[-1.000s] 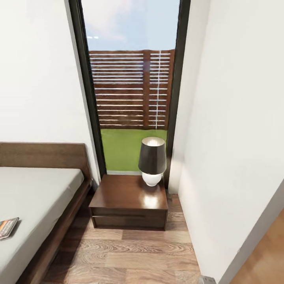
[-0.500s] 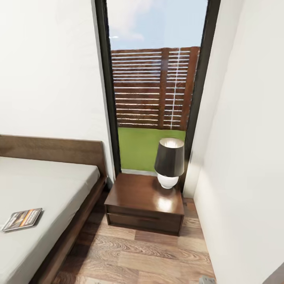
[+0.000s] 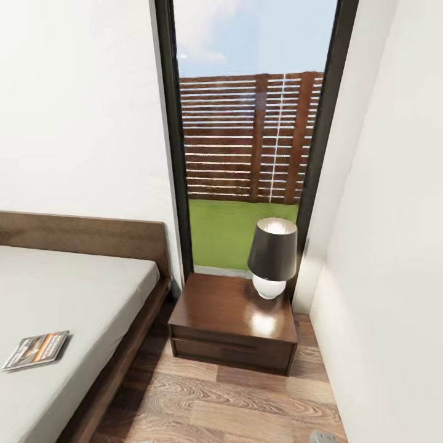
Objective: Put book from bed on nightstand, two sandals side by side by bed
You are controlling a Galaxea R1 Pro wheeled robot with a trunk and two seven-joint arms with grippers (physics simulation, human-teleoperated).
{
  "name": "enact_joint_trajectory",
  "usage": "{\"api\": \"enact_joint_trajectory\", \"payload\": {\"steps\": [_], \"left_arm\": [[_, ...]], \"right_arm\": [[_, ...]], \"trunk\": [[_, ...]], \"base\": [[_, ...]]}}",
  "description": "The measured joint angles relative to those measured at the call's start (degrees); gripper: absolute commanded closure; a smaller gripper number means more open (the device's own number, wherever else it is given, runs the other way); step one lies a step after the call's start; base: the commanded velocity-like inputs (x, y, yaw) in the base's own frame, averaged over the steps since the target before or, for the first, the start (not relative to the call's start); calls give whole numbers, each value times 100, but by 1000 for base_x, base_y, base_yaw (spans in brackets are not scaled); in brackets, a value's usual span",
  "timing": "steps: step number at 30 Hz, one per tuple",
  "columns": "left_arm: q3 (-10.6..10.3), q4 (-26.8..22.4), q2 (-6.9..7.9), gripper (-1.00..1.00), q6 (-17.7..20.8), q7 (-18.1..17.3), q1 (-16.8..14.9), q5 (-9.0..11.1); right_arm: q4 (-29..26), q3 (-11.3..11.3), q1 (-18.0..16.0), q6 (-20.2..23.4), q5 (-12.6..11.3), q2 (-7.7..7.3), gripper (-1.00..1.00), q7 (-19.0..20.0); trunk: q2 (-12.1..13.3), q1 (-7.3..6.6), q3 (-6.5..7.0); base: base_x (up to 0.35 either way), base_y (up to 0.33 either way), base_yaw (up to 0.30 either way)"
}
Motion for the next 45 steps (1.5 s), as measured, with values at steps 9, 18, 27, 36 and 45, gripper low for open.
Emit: {"api": "enact_joint_trajectory", "payload": {"steps": [9, 18, 27, 36, 45], "left_arm": [[0, -2, 1, -100, 0, -1, 1, 1], [0, -2, 1, -100, 0, -1, 2, 1], [0, 0, 0, -100, 0, 0, 0, 0], [0, 0, 2, -100, 0, 0, 0, 0], [7, 0, 7, -100, -1, 0, 0, 3]], "right_arm": [[1, -2, -1, 0, 1, 1, -100, -1], [2, 2, -1, 0, 1, 1, -100, -1], [0, 2, 0, 0, 0, 0, -100, 0], [0, 2, 0, 0, 0, 0, -100, 0], [-1, 1, 1, 0, 0, 0, -100, 0]], "trunk": [[0, 0, -22], [0, -2, -40], [-1, -3, -41], [-1, -3, -41], [0, -2, -41]], "base": [[1, 1, 232], [57, 0, 278], [309, 0, 74], [312, 0, 2], [153, 78, 0]]}}
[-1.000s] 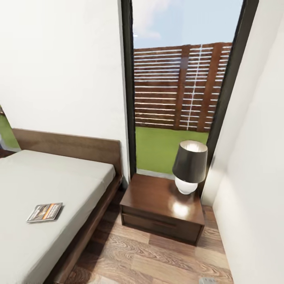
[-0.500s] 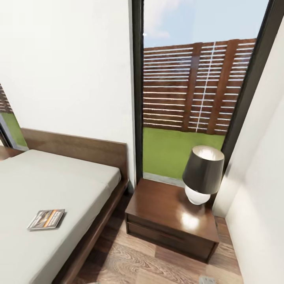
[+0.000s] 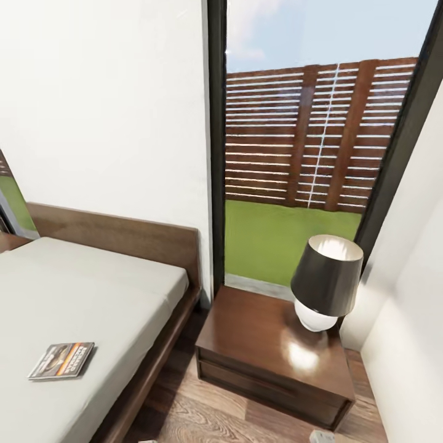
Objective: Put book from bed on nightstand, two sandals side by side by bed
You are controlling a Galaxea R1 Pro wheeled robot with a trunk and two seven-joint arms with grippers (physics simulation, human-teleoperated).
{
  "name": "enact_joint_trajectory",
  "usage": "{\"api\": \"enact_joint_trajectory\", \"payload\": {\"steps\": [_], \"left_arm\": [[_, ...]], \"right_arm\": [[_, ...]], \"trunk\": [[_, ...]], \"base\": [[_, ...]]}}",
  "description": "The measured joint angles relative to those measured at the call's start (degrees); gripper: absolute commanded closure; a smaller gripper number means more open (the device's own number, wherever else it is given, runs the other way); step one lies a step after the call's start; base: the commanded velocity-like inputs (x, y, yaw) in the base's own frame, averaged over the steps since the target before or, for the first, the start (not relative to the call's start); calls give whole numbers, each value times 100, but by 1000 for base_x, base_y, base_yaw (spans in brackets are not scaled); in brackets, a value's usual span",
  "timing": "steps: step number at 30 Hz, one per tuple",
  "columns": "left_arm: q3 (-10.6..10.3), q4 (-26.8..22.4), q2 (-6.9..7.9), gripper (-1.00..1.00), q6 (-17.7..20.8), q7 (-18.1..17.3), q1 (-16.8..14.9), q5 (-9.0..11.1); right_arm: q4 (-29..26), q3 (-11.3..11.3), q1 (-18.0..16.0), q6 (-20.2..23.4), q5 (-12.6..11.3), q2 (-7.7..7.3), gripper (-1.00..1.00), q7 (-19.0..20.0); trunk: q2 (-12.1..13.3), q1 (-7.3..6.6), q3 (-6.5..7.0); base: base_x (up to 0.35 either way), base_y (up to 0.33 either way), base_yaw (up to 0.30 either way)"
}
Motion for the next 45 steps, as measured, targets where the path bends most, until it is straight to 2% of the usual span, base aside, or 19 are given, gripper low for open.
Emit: {"api": "enact_joint_trajectory", "payload": {"steps": [12, 26, 45], "left_arm": [[-6, 0, -2, -100, 0, 0, 0, -2], [7, 1, 2, -100, 0, -1, -1, 5], [2, 0, 2, -100, 1, -9, 0, 6]], "right_arm": [[0, 1, 0, 0, 0, 0, -100, 0], [-1, 1, 1, 0, 0, 0, -100, 0], [0, 1, 0, 0, -1, 0, -100, 1]], "trunk": [[0, 2, 0], [0, 0, 0], [0, 2, 0]], "base": [[162, 127, -10], [83, 66, -208], [22, 18, -6]]}}
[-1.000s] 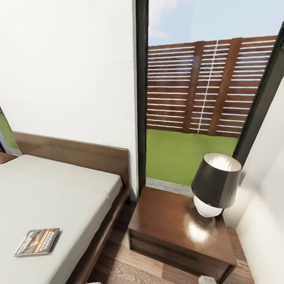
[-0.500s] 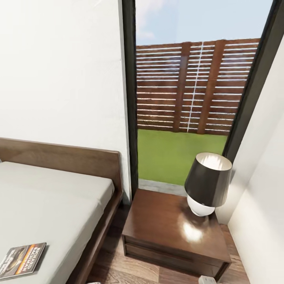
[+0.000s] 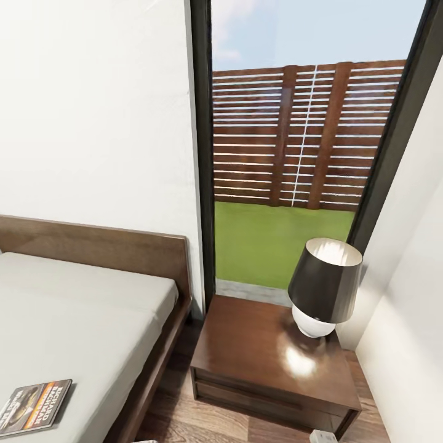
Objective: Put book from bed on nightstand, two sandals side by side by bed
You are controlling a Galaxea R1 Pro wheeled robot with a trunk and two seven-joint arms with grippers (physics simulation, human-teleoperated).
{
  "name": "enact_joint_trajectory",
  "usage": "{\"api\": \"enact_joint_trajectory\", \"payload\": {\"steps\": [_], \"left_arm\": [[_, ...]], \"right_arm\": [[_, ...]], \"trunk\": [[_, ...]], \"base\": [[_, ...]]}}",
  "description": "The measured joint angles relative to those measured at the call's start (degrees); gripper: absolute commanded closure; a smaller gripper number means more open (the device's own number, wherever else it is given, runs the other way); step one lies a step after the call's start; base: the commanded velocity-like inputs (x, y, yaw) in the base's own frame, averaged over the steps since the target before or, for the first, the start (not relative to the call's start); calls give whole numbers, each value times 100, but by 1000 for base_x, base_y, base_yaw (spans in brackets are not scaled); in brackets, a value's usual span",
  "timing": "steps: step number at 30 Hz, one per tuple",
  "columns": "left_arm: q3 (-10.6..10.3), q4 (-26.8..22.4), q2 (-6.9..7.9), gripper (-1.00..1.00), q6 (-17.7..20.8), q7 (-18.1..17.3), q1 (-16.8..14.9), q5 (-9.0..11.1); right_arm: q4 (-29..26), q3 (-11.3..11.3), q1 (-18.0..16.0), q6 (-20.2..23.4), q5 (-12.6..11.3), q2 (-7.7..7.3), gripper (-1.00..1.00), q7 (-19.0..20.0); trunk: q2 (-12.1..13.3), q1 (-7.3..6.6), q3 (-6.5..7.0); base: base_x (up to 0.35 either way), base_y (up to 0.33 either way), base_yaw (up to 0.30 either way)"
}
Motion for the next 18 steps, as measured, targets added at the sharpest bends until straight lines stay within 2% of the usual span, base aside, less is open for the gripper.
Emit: {"api": "enact_joint_trajectory", "payload": {"steps": [16, 18], "left_arm": [[0, -1, 0, -100, 0, -16, 0, -14], [-5, 0, 0, -100, 0, -13, 0, -16]], "right_arm": [[0, 1, 0, 5, 0, 0, -100, 7], [-1, 1, 0, 5, 0, 0, -100, 8]], "trunk": [[0, 0, 0], [79, -43, 35]], "base": [[0, 0, 0], [0, 0, 0]]}}
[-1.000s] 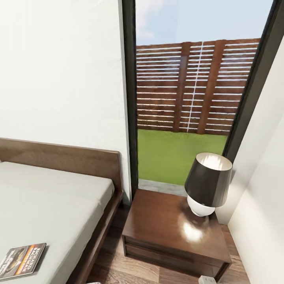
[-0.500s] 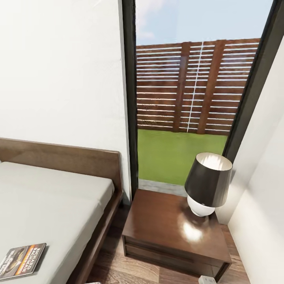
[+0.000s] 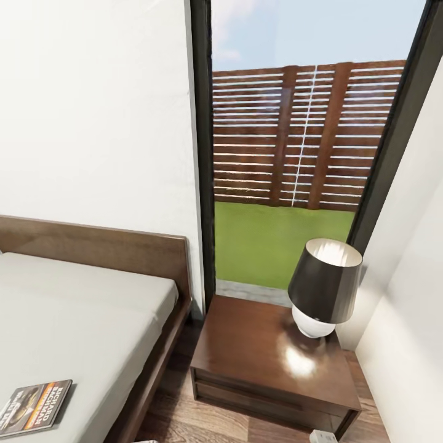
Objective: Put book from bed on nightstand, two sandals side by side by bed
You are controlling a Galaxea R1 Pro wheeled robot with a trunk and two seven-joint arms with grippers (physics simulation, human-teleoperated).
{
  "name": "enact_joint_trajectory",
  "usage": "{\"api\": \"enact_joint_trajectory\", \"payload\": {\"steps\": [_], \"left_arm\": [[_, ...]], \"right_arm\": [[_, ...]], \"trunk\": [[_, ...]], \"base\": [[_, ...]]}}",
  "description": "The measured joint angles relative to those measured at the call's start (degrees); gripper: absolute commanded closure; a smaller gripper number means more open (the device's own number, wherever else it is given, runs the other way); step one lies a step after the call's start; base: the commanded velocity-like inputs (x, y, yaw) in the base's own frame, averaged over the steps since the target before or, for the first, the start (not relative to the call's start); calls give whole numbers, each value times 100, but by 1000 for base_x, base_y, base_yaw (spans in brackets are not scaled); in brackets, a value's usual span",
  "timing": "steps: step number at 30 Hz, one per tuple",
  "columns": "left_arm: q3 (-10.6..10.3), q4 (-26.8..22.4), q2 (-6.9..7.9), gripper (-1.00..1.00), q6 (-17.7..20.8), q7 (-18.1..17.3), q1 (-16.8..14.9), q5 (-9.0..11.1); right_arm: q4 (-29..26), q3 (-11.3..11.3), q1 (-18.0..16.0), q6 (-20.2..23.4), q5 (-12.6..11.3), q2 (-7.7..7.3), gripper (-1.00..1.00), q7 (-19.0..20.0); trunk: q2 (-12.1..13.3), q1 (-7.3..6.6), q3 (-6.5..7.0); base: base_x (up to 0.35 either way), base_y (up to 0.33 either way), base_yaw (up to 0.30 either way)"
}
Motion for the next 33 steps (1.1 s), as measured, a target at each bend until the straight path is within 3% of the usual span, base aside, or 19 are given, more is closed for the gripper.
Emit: {"api": "enact_joint_trajectory", "payload": {"steps": [33], "left_arm": [[-8, -8, -8, -100, 0, 13, 0, -2]], "right_arm": [[-7, 0, 0, 2, -36, 0, -100, 8]], "trunk": [[1324, -725, 593]], "base": [[0, 0, 0]]}}
